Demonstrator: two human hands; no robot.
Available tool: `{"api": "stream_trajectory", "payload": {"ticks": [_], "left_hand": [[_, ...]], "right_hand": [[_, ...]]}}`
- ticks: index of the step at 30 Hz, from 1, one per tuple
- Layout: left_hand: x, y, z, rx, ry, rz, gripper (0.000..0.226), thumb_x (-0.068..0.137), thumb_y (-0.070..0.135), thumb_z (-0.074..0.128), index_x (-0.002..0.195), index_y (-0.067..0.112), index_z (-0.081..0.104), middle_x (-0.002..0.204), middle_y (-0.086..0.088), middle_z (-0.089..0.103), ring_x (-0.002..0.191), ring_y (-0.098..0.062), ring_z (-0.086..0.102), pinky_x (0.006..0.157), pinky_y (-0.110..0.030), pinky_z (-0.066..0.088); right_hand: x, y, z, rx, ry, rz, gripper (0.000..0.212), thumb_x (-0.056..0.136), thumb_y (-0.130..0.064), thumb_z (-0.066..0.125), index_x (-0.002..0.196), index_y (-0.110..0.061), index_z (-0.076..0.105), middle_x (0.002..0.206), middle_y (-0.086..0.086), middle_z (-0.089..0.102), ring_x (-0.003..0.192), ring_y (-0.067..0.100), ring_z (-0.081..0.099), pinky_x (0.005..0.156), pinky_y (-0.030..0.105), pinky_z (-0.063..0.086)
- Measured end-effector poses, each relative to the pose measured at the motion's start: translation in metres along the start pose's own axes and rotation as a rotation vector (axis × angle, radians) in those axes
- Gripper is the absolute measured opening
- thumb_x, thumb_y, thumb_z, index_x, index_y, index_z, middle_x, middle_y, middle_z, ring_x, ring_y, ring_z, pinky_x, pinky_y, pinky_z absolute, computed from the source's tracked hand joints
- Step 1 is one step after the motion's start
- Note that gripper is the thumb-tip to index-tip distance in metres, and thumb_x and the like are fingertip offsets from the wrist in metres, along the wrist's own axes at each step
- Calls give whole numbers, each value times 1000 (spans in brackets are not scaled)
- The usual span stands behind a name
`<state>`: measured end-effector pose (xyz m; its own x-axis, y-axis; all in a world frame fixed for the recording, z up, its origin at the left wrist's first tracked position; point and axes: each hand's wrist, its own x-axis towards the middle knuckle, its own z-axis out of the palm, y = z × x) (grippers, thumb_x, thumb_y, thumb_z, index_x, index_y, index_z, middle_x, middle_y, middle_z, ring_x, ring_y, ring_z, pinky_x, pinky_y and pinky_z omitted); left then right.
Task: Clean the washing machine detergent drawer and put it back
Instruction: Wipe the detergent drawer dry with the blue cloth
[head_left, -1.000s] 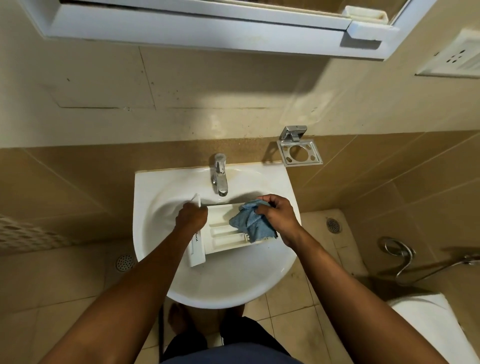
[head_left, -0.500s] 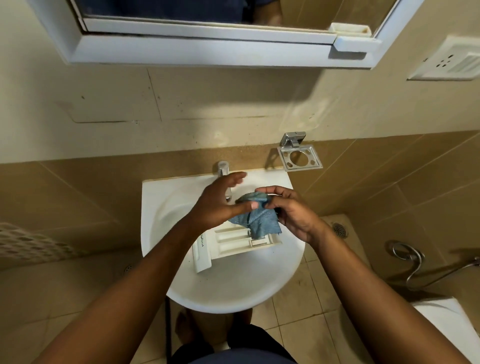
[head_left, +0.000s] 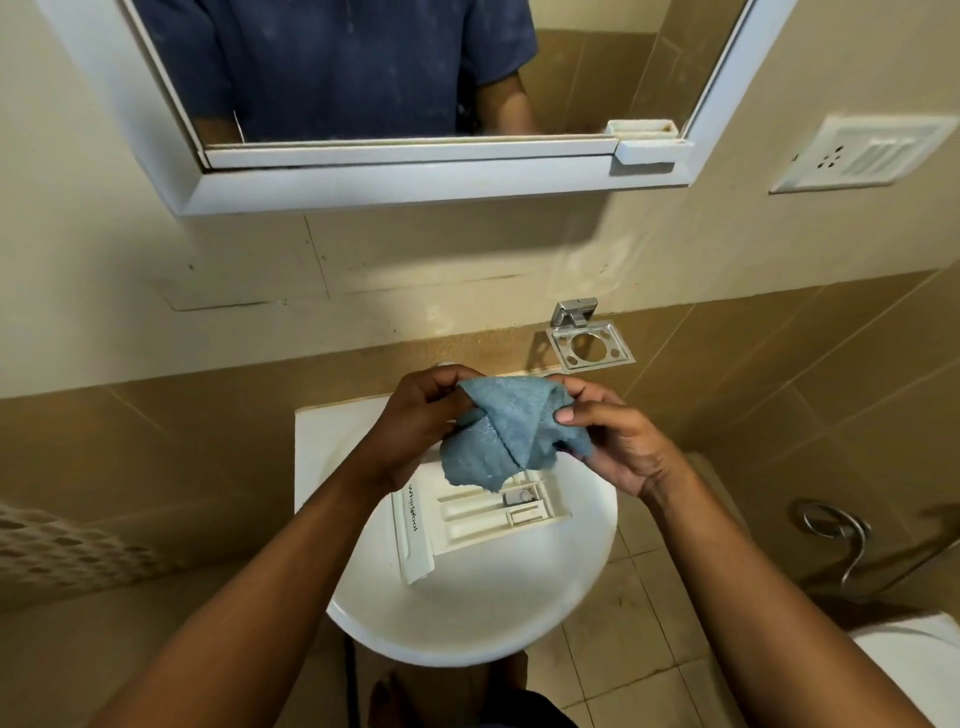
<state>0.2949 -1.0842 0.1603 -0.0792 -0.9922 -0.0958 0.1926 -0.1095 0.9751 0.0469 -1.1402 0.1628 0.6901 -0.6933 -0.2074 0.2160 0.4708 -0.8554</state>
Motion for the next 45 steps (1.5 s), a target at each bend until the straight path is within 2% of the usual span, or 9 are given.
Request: {"api": "stream_trajectory", "payload": {"ticks": [8, 14, 18, 22, 28, 32, 39, 43, 45], "left_hand": [[-3, -39, -7, 32, 126, -178, 27, 102, 19, 57, 123, 13, 72, 113, -8, 78, 110, -33, 71, 87, -34, 61], [-16, -21, 0, 350, -75, 78, 69, 83, 46, 79, 145, 51, 50, 151, 19, 53, 139, -2, 47, 110, -23, 43], [-17, -13, -8, 599, -41, 259, 39, 87, 16, 78, 124, 28, 71, 118, 7, 74, 110, -3, 67, 96, -25, 52], [-15, 4, -13, 293, 71, 70, 18, 100, 19, 68, 112, 9, 77, 110, -15, 75, 104, -31, 72, 91, -49, 58], [-15, -3, -14, 22, 134, -134, 33, 105, 19, 58, 135, 4, 60, 125, -8, 71, 128, -33, 63, 88, -22, 59], [-19, -16, -37, -96, 44, -183, 88, 84, 13, 84, 155, 36, 39, 149, 6, 51, 124, -18, 66, 93, -31, 60], [-15, -25, -34, 749, -33, 59, 60, 72, 30, 94, 128, 31, 71, 130, 6, 67, 121, -10, 59, 106, -36, 51], [1, -34, -20, 1071, 49, 252, 19, 86, 23, 82, 104, 27, 80, 95, 13, 61, 90, -1, 52, 88, -30, 51], [10, -39, -11, 1140, 66, 341, 10, 85, 21, 83, 94, 22, 80, 101, 5, 62, 100, -9, 52, 88, -30, 48]], "right_hand": [[7, 4, 29, -524, 316, -86, 13, 88, -7, 78, 95, 3, 73, 88, 19, 71, 78, 26, 65, 66, 29, 52], [6, -8, 36, -612, 229, -19, 25, 91, -18, 78, 102, 4, 72, 100, 34, 70, 85, 33, 66, 76, 42, 51], [2, -24, 40, -555, 226, -15, 37, 93, -26, 74, 111, 6, 72, 112, 35, 69, 97, 42, 68, 87, 52, 51], [2, -20, 45, -237, 313, 5, 37, 102, -29, 61, 122, 1, 69, 119, 20, 73, 111, 34, 70, 96, 44, 56], [8, 27, 46, -105, 285, 78, 70, 86, -1, 79, 146, -15, 48, 134, 21, 66, 121, 33, 68, 102, 46, 56], [5, 30, 32, -211, 385, -1, 79, 87, 1, 77, 146, -40, 46, 127, 22, 63, 107, 29, 70, 90, 45, 59], [-3, 32, 29, -802, 329, -81, 65, 66, 0, 93, 122, -25, 72, 112, -13, 70, 110, 9, 67, 92, 39, 62], [-7, 32, 10, -1249, 475, -201, 28, 81, -17, 84, 106, -29, 79, 103, -9, 63, 95, 10, 61, 80, 34, 56], [-10, 27, -4, -1505, 502, -217, 22, 84, -30, 82, 105, -31, 79, 114, -7, 57, 107, 14, 52, 87, 35, 50]]}}
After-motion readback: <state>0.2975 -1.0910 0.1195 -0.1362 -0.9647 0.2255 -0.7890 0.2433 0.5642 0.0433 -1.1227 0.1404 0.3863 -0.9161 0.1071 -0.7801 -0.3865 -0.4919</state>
